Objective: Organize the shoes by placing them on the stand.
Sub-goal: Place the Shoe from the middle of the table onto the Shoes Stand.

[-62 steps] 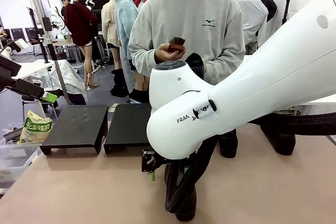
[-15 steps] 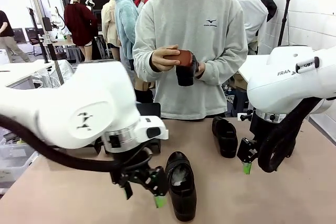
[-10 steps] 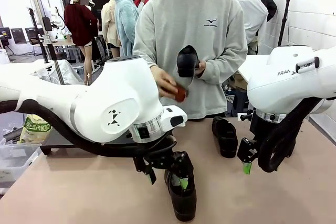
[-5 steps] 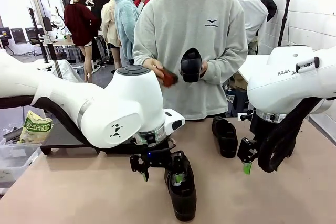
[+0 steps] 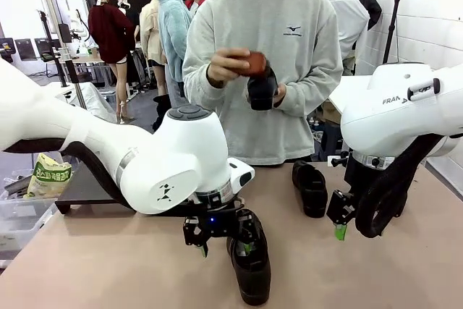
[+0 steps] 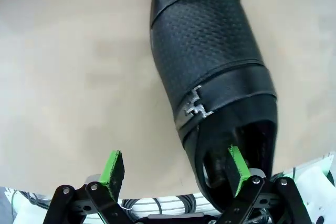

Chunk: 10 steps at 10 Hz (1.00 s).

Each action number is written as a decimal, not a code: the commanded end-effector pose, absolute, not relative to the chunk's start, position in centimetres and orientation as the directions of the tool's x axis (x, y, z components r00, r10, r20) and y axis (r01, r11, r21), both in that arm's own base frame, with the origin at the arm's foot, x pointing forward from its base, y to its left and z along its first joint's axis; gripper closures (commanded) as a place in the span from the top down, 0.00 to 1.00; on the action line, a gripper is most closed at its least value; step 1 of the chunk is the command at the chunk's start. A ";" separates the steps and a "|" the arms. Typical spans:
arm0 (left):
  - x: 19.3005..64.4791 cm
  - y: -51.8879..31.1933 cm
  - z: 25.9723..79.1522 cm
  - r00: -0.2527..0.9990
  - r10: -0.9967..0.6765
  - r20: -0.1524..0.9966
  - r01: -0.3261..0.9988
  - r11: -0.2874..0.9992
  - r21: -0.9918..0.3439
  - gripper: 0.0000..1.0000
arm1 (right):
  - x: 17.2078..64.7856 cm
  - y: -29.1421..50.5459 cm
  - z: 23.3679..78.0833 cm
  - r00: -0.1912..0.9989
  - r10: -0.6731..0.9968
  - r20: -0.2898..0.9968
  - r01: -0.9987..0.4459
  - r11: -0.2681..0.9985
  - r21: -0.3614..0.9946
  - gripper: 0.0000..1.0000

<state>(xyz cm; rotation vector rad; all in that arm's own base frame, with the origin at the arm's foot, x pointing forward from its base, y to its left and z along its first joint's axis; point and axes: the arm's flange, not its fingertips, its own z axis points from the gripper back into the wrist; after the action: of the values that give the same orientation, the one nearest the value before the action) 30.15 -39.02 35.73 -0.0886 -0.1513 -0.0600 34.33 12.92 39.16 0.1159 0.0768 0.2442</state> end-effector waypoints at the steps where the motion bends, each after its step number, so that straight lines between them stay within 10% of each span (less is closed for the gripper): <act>1: 30.5 -40.2 34.7 0.985 -0.025 0.169 0.037 0.997 -0.070 1.00 | 34.3 12.7 39.0 0.963 0.260 -0.066 -0.251 0.960 0.122 1.00; 3: 30.6 -39.8 34.4 0.991 -0.030 0.129 0.044 0.993 -0.109 0.98 | 34.3 12.7 39.0 0.963 0.260 -0.066 -0.251 0.960 0.122 1.00; 10: 30.0 -40.0 33.5 0.989 -0.049 0.140 0.069 0.987 -0.142 0.00 | 34.3 12.7 39.0 0.963 0.260 -0.066 -0.251 0.960 0.122 1.00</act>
<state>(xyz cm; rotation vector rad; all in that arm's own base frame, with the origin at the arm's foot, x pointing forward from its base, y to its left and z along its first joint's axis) 29.91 -40.07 33.70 -0.1196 -0.1313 -0.0615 34.33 12.92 39.16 0.1159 0.0768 0.2442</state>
